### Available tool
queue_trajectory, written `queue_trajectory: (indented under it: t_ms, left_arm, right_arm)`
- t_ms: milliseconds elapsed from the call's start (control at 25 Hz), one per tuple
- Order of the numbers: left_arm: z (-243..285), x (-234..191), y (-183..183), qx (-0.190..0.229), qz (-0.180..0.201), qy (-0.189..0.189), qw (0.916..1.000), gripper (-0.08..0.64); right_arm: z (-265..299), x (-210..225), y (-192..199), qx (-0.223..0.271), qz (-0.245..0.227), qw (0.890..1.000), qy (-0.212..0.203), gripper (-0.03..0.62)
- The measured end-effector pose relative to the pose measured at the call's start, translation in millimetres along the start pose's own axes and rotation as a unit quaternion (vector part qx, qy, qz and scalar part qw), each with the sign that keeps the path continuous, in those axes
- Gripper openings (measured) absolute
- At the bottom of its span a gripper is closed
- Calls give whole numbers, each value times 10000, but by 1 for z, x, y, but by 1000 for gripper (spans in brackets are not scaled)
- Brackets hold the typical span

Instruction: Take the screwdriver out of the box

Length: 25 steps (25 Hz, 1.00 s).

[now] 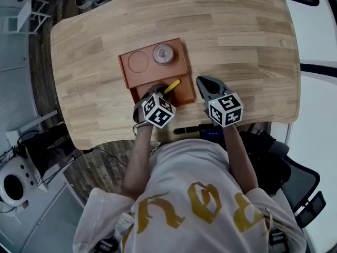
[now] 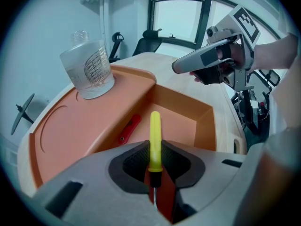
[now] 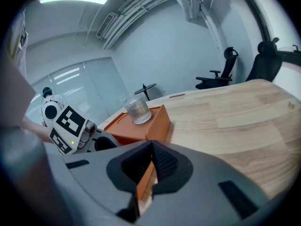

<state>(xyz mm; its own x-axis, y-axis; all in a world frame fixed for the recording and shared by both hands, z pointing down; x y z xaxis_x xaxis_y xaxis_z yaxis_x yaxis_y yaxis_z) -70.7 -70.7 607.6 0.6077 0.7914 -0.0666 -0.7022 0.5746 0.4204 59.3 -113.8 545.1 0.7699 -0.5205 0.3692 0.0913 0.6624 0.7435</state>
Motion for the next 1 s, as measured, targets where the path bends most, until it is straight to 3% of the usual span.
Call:
queue_trajectory:
  t_ms: [240,1000]
  left_arm:
    - [-3,3,-1,97,11,94,9999,77]
    - [-28,4,-22,649,153,-163,9976,75]
  right_arm:
    - [-1,-1,-2,29,-14,10000,-1,11]
    - [-19,-12,-11,227,-194,9995,36,11]
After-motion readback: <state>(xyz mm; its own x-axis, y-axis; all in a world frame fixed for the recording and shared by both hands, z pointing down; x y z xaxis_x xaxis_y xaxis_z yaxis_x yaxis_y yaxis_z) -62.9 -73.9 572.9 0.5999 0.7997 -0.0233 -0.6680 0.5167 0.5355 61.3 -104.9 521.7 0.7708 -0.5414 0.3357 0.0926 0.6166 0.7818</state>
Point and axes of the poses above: the fingertips, and each gripper's own axes: z forward along the fingers, x to its right, y out of its underside, the point moved 3 cm from there along -z, backward along the fingers, and after that the axes turned 1 degree about y, right-handed, at the moved point
